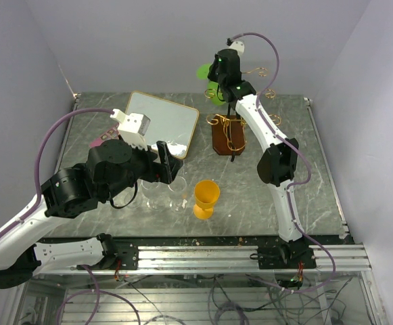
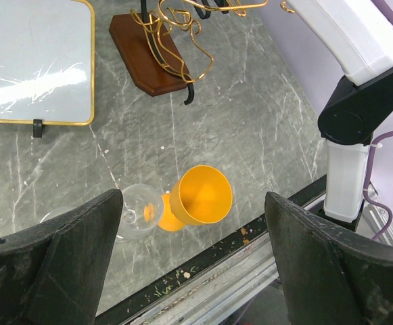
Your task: Take the wine glass off the wine glass rack
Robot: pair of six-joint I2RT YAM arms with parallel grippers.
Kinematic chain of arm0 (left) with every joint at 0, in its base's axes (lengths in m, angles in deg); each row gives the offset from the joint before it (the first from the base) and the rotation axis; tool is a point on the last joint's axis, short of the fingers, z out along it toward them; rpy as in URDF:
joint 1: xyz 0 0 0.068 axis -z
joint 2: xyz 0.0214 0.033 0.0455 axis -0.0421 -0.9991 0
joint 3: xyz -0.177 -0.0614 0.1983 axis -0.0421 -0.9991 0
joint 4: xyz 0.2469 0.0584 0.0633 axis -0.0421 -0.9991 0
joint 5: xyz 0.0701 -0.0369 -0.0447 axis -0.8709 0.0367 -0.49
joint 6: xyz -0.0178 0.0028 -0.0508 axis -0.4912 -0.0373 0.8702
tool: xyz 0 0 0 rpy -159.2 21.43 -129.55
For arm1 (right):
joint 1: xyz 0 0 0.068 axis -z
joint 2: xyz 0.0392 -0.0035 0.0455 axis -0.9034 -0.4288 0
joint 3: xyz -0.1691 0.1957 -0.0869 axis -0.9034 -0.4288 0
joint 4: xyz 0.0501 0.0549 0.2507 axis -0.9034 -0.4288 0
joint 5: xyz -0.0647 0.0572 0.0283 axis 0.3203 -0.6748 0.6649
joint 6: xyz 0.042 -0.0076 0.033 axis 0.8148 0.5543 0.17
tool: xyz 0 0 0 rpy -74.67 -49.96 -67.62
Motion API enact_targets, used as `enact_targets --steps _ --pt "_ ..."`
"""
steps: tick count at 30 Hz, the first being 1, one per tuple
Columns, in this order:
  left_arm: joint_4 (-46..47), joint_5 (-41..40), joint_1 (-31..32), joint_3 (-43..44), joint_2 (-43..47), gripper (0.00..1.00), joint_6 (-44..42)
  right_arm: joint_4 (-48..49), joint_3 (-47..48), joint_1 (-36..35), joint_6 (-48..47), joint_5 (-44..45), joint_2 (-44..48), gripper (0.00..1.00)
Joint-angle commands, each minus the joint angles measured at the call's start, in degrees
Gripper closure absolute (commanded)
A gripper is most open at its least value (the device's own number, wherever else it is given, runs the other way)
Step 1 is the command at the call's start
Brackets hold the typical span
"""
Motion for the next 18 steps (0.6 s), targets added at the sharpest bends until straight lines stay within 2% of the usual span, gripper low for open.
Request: enact_targets --steps 1,11,18 --pt "0.2 -0.6 -0.1 0.4 0.0 0.04 0.6 0.8 -1.2 0.7 2.1 -0.7 2.1 1.00" --pt "0.1 -0.8 -0.1 0.3 0.3 0.04 0.6 5.3 -5.3 3.1 13.3 -6.7 3.8 1.00" --pt "-0.2 -1.0 -0.1 0.2 0.7 0.04 0.7 7.0 -5.5 4.1 16.2 -7.7 3.5 1.00"
